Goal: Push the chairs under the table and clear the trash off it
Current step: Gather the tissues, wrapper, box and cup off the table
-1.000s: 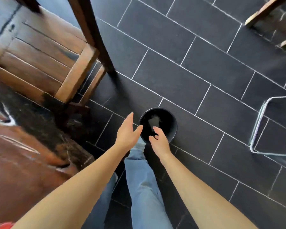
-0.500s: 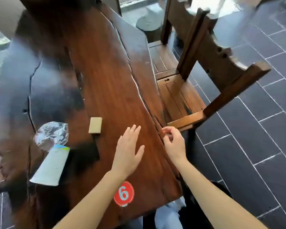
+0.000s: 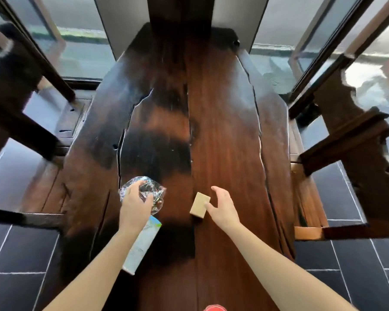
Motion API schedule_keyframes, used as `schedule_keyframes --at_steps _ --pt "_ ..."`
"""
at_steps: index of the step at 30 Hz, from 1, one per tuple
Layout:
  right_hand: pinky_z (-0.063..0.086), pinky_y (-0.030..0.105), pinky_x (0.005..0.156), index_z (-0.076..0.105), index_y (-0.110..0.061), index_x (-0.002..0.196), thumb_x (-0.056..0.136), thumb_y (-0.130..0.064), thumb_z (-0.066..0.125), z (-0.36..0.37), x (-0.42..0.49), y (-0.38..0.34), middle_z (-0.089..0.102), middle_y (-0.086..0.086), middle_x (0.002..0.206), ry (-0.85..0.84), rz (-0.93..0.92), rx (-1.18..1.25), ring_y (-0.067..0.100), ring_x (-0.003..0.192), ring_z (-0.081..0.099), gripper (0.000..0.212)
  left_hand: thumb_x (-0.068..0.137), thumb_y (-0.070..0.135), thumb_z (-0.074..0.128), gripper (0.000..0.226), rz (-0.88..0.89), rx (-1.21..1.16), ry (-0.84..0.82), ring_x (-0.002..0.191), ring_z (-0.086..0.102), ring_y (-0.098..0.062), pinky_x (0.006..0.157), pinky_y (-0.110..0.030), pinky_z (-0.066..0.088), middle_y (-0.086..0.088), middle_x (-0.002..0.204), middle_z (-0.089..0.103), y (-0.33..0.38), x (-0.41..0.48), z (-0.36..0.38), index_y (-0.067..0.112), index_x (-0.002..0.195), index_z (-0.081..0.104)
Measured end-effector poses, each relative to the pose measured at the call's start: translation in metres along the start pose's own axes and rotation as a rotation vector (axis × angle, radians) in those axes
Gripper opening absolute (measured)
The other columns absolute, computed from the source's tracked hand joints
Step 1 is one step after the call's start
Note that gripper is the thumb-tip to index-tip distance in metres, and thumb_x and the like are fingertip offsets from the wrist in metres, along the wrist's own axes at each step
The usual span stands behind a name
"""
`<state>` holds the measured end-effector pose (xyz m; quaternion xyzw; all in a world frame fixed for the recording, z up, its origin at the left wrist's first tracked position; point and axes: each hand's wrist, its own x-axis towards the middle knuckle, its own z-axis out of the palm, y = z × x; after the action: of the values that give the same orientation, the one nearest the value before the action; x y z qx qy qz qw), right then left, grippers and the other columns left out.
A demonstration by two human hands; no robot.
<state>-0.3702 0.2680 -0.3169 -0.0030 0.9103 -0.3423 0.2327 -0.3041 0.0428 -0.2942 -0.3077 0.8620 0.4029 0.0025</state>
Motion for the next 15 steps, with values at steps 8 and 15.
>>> schedule_keyframes --at_steps 8,15 --pt "0.040 0.043 0.106 0.027 -0.024 0.148 0.089 -0.033 0.065 0.036 0.017 0.004 0.025 -0.003 0.156 -0.106 0.049 -0.295 0.023 0.142 0.023 0.070 0.083 0.036 0.067 0.070 -0.294 0.229 0.036 0.134 0.033 -0.033 0.103 -0.055 0.034 -0.014 0.146 0.035 -0.052 0.045 -0.009 0.011 0.140 0.036" --pt "0.053 0.031 0.084 0.037 -0.031 0.124 0.079 -0.027 0.076 0.041 0.005 0.015 0.047 -0.006 0.121 -0.010 0.075 -0.160 0.013 0.111 0.050 0.059 0.081 0.021 0.070 0.024 -0.270 0.113 0.104 0.108 0.049 -0.033 0.087 -0.045 0.043 -0.013 0.113 0.054 -0.069 0.053 0.005 0.011 0.095 0.054"
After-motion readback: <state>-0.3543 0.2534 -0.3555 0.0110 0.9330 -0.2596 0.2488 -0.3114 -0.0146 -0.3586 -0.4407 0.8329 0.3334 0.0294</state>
